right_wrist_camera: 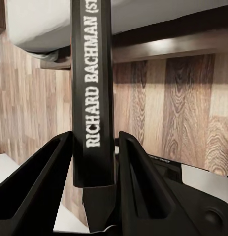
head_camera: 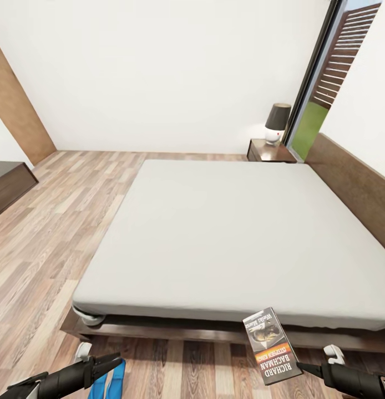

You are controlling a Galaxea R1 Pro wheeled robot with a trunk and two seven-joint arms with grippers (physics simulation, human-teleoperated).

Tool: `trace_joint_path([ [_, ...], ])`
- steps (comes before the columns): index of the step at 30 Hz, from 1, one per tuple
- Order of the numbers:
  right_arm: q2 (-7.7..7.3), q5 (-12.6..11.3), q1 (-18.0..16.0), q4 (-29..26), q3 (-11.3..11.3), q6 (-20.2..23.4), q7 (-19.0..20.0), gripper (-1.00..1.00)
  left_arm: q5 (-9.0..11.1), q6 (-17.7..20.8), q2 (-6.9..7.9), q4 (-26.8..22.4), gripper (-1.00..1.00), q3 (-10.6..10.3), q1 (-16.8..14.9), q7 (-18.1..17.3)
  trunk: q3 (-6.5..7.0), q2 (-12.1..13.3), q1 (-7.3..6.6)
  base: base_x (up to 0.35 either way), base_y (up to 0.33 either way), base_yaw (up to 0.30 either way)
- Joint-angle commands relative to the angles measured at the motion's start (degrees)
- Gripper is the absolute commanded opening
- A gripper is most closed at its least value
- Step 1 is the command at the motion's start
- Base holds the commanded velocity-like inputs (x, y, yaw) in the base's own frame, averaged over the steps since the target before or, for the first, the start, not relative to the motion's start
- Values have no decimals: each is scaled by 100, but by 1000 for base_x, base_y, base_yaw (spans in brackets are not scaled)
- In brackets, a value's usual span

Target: In the bedroom, move the book from the bed onto either nightstand, and place the two sandals side by side next to the bed.

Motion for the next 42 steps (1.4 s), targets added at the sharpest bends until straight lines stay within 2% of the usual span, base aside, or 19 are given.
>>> trace_joint_path([
  [1, -4, -60, -4, -2, 46, 59, 11, -100, -55, 11, -1, -1, 100, 48, -5, -21, 2, -7, 2, 0, 0, 0],
  [30, -3, -59, -2, -2, 46, 54, 2, -100, -56, 11, -1, -2, 100, 47, -5, 58, 273, -7, 2, 0, 0, 0],
  [42, -4, -68, -4, -2, 46, 60, 6, -100, -56, 11, -78, -1, 100, 47, -5, 58, 385, -7, 2, 0, 0, 0],
])
